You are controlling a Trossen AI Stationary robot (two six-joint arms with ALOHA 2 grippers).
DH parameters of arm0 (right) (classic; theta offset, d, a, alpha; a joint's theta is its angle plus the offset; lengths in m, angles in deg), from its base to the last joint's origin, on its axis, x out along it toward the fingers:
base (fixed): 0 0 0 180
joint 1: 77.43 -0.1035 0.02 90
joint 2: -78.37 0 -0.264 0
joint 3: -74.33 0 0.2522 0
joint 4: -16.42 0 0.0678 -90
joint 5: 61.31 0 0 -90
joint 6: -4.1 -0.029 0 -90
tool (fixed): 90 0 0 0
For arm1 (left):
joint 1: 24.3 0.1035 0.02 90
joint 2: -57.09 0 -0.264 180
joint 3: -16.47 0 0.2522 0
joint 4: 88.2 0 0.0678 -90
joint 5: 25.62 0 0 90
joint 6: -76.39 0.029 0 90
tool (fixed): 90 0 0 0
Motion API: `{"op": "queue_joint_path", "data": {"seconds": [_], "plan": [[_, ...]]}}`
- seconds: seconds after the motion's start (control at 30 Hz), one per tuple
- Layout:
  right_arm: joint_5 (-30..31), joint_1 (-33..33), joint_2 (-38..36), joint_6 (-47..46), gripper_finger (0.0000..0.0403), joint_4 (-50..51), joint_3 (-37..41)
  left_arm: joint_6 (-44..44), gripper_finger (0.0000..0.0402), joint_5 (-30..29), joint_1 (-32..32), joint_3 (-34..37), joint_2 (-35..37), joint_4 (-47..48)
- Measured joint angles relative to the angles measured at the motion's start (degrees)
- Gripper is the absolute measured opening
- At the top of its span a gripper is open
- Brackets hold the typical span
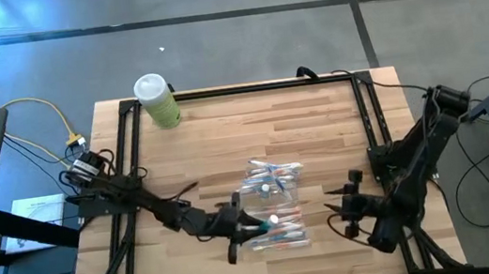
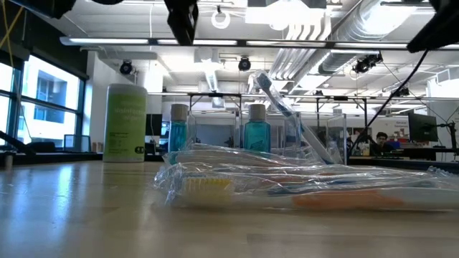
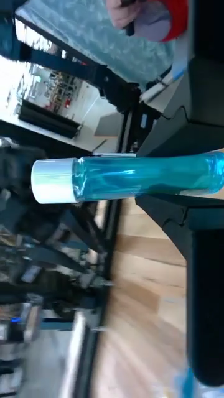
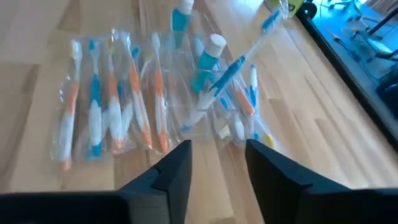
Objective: Pick & Place toothbrushing station
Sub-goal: Put the mouthwash into the transparent organizer
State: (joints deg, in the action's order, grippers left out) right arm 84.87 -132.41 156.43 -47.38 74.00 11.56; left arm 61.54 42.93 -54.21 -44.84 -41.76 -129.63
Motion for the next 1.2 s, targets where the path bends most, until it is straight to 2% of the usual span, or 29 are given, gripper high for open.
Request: {"op": "queue_joint_path", "data": {"seconds": [0.1, 0.2, 0.33, 0.47, 0.53, 0.67, 0.83, 0.93, 1.2], "plan": [[4.1, 0.8, -2.3, 6.5, 0.0105, -13.4, 3.7, 3.0, 0.0076, -0.3, -0.5, 0.0, 0.0, -1.8], [5.1, 3.0, -2.8, 20.0, 0.0076, -33.1, 6.6, 5.0, 0.0076, -2.8, -0.3, 0.0, 0.0, -2.5], [-1.8, 6.2, -1.8, 39.0, 0.0046, -59.2, 8.8, 5.7, 0.0076, -4.3, 0.5, 0.0, 0.0, -4.3], [-10.3, 9.9, -0.6, 48.8, 0.003, -73.2, 9.2, 7.6, 0.0076, -4.2, 0.8, 0.0, -0.3, -5.7], [-12.7, 11.6, -0.5, 52.2, 0.0028, -76.9, 9.2, 7.6, 0.0076, -4.0, 0.8, 0.0, -0.3, -5.7], [-14.2, 14.0, -0.5, 59.9, 0.0027, -77.9, 9.2, 7.7, 0.0076, -3.9, 0.8, 0.0, -0.3, -5.7], [-14.8, 15.7, -0.5, 60.9, 0.004, -79.6, 9.2, 7.6, 0.0076, -3.9, 0.8, 0.0, -0.3, -5.7], [-15.0, 16.2, -0.5, 60.7, 0.0068, -79.7, 9.2, 7.6, 0.0076, -3.9, 0.8, 0.0, -0.3, -5.6], [-21.2, 19.1, -0.5, 56.1, 0.0173, -82.2, 9.2, 7.5, 0.0076, -7.1, 1.2, 0.0, -0.3, -5.6]]}}
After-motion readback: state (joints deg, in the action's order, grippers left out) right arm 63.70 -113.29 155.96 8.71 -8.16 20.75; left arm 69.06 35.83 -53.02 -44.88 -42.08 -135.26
